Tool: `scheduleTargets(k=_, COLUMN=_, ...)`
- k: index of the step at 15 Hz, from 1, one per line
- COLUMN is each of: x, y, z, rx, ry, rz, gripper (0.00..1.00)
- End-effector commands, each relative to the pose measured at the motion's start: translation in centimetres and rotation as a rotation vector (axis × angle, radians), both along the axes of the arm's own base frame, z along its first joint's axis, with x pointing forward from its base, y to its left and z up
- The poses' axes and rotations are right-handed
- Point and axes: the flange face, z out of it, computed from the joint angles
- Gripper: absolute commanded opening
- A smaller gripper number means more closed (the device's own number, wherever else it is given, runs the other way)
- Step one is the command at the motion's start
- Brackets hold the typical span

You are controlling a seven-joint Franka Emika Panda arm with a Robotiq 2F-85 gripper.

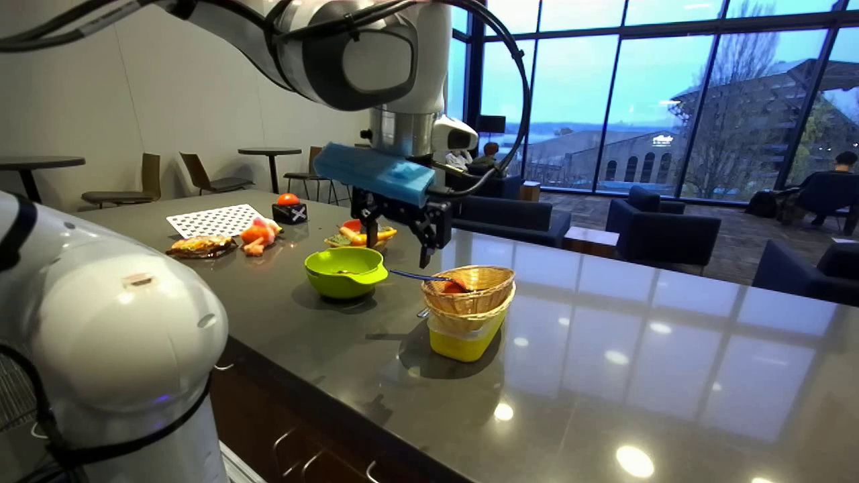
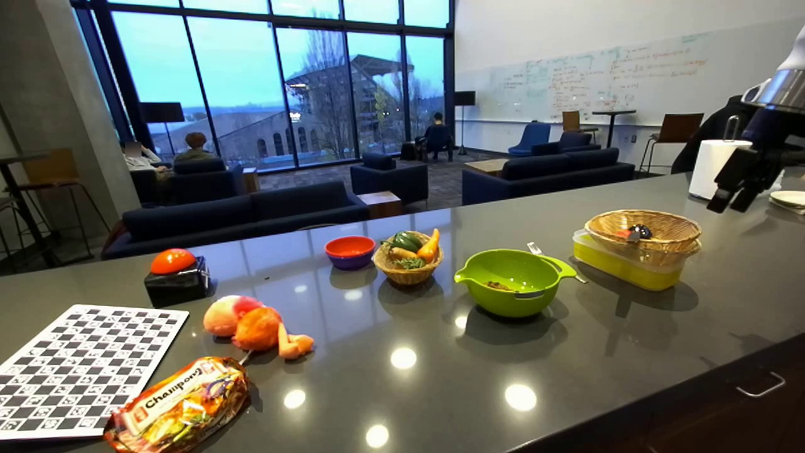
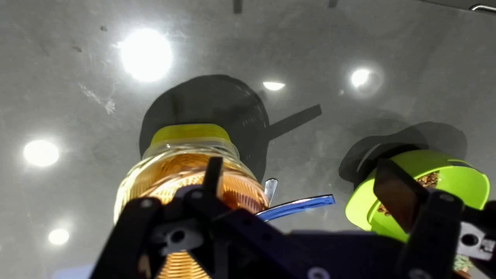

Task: Move the carrot to the basket on the right

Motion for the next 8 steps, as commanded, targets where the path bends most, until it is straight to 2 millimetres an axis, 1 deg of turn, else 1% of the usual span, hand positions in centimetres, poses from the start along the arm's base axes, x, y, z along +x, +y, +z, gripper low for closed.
scheduleTargets(k=1, x=2.1, y=2.6, z=0.1, rx=-0.011, ry=-0.03, rz=0.096, gripper=1.0)
scheduleTargets(k=2, x=2.7, y=3.3, z=0.0, rx=-0.017, ry=-0.038, rz=0.121, gripper=1.0)
scheduleTargets(k=4, x=4.5, y=5.2, z=-0.1, rx=-0.037, ry=-0.054, rz=0.181, gripper=1.0)
scheduleTargets(k=8, x=8.0, y=8.3, z=-0.1, rx=-0.069, ry=-0.085, rz=0.295, gripper=1.0)
